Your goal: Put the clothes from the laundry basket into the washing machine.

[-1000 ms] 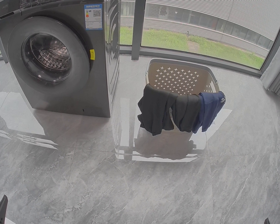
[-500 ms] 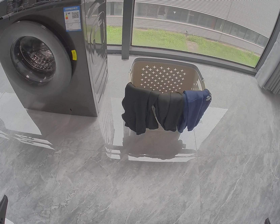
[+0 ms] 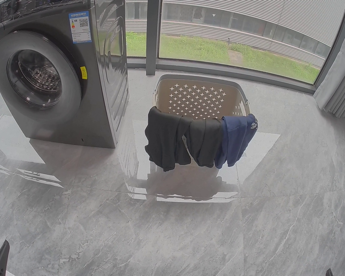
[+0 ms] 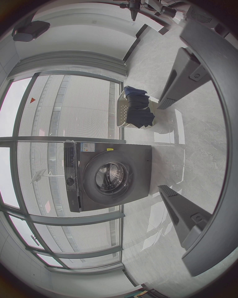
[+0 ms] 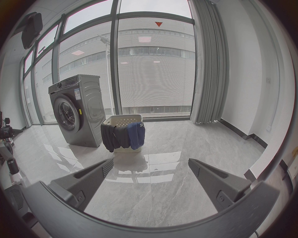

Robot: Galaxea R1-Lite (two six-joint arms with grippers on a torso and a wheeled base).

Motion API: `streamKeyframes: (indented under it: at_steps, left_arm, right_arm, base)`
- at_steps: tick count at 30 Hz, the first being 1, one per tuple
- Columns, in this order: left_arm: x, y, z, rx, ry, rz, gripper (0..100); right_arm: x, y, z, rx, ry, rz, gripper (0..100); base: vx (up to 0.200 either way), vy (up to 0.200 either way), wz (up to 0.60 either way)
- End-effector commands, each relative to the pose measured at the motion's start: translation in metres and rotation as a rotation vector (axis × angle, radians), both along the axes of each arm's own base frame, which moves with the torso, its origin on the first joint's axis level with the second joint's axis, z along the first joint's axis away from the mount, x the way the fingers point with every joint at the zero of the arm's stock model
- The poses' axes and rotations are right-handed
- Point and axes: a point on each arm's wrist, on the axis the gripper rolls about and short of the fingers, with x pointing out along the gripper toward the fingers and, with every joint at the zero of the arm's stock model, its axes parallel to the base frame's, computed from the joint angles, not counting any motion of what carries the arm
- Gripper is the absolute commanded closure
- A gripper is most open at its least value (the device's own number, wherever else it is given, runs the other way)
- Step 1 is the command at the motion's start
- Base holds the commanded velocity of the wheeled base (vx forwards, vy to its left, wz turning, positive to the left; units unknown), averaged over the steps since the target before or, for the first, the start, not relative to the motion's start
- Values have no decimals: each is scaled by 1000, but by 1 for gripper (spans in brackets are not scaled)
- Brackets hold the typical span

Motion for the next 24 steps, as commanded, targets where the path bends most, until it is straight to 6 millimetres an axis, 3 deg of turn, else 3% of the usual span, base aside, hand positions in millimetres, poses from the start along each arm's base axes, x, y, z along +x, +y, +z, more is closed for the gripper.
streamKeyframes:
  at_steps: [1,18,24]
  left_arm:
    - [0,0,-5,-1,1,1,0]
    - [0,0,-5,-2,1,1,0]
    - [0,0,-5,-4,1,1,0]
  right_arm:
    - [0,0,-5,0,4,0,0]
    - [0,0,-5,0,4,0,0]
    - [0,0,-5,-2,4,0,0]
  base:
    - [200,0,0]
    - [200,0,0]
    - [0,0,0]
